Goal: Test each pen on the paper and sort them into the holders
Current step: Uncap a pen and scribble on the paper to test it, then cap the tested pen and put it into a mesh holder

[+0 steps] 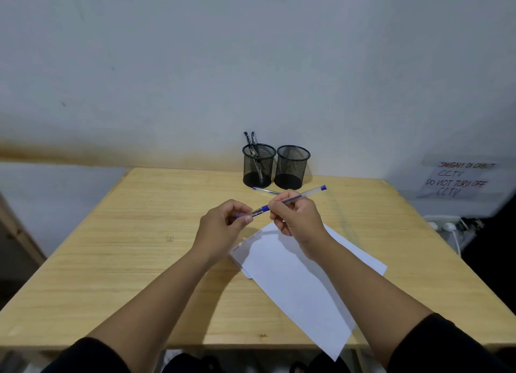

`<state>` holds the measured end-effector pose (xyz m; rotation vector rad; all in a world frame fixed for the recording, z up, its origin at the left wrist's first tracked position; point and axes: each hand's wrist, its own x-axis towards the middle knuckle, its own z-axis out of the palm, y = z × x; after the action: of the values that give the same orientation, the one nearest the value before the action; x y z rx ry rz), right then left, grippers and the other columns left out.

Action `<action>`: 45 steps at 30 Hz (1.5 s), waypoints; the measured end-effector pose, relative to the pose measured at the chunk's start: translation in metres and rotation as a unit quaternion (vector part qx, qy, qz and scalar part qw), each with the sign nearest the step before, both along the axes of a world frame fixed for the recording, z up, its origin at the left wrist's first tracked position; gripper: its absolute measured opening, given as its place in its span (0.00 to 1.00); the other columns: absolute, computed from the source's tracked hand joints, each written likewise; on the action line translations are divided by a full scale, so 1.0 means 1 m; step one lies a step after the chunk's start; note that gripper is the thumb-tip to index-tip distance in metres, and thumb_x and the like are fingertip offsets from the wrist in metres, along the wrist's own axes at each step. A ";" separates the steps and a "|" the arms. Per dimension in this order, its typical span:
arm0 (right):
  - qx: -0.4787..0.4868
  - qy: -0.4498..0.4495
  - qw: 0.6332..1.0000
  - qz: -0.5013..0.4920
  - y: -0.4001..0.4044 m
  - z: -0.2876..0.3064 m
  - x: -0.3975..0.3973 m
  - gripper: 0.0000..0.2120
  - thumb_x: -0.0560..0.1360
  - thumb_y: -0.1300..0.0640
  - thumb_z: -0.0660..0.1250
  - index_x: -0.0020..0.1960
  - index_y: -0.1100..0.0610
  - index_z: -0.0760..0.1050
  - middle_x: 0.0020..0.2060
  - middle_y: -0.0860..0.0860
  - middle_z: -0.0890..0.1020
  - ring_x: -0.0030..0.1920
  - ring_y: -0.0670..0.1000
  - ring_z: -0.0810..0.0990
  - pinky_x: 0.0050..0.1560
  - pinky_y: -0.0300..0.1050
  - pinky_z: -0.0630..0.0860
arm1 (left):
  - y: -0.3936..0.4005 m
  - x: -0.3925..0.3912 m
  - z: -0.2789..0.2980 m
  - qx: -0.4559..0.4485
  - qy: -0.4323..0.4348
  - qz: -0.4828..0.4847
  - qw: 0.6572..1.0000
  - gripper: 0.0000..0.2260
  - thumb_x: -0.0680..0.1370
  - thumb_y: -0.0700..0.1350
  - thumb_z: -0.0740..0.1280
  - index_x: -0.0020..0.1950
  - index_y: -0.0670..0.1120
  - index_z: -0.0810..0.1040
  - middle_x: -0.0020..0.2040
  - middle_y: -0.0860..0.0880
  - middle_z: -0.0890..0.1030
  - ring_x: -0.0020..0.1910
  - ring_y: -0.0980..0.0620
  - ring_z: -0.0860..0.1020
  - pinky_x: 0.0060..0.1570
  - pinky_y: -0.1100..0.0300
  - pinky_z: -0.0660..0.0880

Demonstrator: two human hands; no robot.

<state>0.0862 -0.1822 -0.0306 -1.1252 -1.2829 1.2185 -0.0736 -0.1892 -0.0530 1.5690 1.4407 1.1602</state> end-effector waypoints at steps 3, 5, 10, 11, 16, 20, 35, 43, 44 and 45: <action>0.010 -0.015 1.000 0.015 -0.006 0.002 0.000 0.05 0.74 0.65 0.66 0.40 0.59 0.73 0.28 0.53 0.75 0.24 0.45 0.69 0.25 0.34 0.64 | -0.006 0.005 0.007 0.010 -0.002 -0.009 1.000 0.04 0.73 0.43 0.69 0.43 0.53 0.80 0.39 0.53 0.81 0.41 0.51 0.77 0.48 0.56 0.75; 0.016 -0.011 1.000 0.024 -0.009 0.003 0.001 0.06 0.74 0.65 0.65 0.39 0.59 0.73 0.27 0.52 0.74 0.24 0.45 0.68 0.25 0.34 0.64 | -0.010 0.007 0.010 0.014 -0.003 -0.004 1.000 0.03 0.73 0.43 0.69 0.43 0.52 0.80 0.38 0.53 0.81 0.40 0.52 0.76 0.46 0.56 0.75; 0.033 -0.027 0.998 0.036 -0.020 0.003 0.003 0.05 0.75 0.66 0.64 0.40 0.61 0.72 0.24 0.50 0.73 0.23 0.45 0.67 0.25 0.34 0.65 | -0.023 0.016 0.007 0.020 -0.016 0.007 1.000 0.04 0.74 0.40 0.68 0.44 0.48 0.80 0.38 0.50 0.81 0.38 0.54 0.75 0.41 0.60 0.72; 0.037 -0.034 0.998 0.033 -0.022 0.002 0.004 0.05 0.75 0.66 0.64 0.40 0.61 0.73 0.24 0.51 0.72 0.23 0.45 0.67 0.25 0.34 0.65 | -0.025 0.018 0.006 0.020 -0.018 0.007 1.000 0.04 0.74 0.40 0.67 0.43 0.48 0.80 0.38 0.49 0.81 0.37 0.53 0.75 0.41 0.60 0.72; 0.030 -0.114 0.992 0.051 -0.034 -0.007 0.013 0.04 0.74 0.61 0.67 0.41 0.59 0.75 0.26 0.50 0.74 0.26 0.44 0.69 0.27 0.35 0.66 | -0.033 0.017 0.000 0.009 0.032 -0.030 0.999 0.04 0.75 0.41 0.67 0.43 0.49 0.79 0.38 0.52 0.80 0.39 0.56 0.76 0.38 0.66 0.69; -0.018 -0.060 0.997 0.050 -0.036 -0.005 0.021 0.02 0.74 0.62 0.67 0.46 0.59 0.78 0.34 0.54 0.77 0.31 0.47 0.73 0.28 0.37 0.67 | -0.027 0.010 0.009 0.028 0.089 -0.026 0.995 0.05 0.75 0.39 0.66 0.43 0.49 0.79 0.39 0.53 0.80 0.38 0.57 0.75 0.35 0.72 0.67; 0.024 -0.197 0.977 0.080 -0.007 0.022 0.055 0.07 0.74 0.62 0.67 0.51 0.57 0.80 0.39 0.54 0.83 0.39 0.44 0.78 0.38 0.26 0.70 | 0.018 0.049 0.045 0.137 0.084 -0.050 0.986 0.12 0.73 0.36 0.68 0.54 0.48 0.79 0.43 0.52 0.79 0.39 0.66 0.76 0.41 0.82 0.67; 0.082 -0.201 0.971 -0.103 0.060 0.051 0.095 0.04 0.73 0.61 0.69 0.42 0.54 0.77 0.35 0.49 0.80 0.37 0.48 0.78 0.40 0.39 0.74 | 0.078 0.112 0.046 0.112 -0.004 0.060 0.992 0.19 0.74 0.46 0.68 0.64 0.46 0.72 0.57 0.50 0.79 0.56 0.56 0.75 0.57 0.65 0.69; 0.092 -0.188 0.968 -0.140 0.071 0.055 0.100 0.04 0.72 0.61 0.69 0.41 0.54 0.75 0.36 0.50 0.80 0.39 0.51 0.80 0.43 0.45 0.76 | 0.087 0.117 0.043 0.110 0.013 0.071 0.991 0.20 0.74 0.47 0.68 0.65 0.45 0.71 0.60 0.49 0.78 0.59 0.54 0.74 0.60 0.64 0.67; 0.100 -0.169 0.965 -0.174 0.082 0.058 0.104 0.04 0.72 0.61 0.68 0.42 0.54 0.74 0.37 0.52 0.81 0.41 0.54 0.81 0.46 0.49 0.77 | 0.096 0.122 0.040 0.108 0.034 0.082 0.990 0.22 0.74 0.48 0.67 0.66 0.45 0.70 0.63 0.48 0.76 0.63 0.52 0.72 0.62 0.62 0.66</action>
<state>0.1898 -0.1005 0.0278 -1.3771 -1.3530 0.6400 0.0489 -0.0936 -0.0127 1.6743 1.5538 1.4115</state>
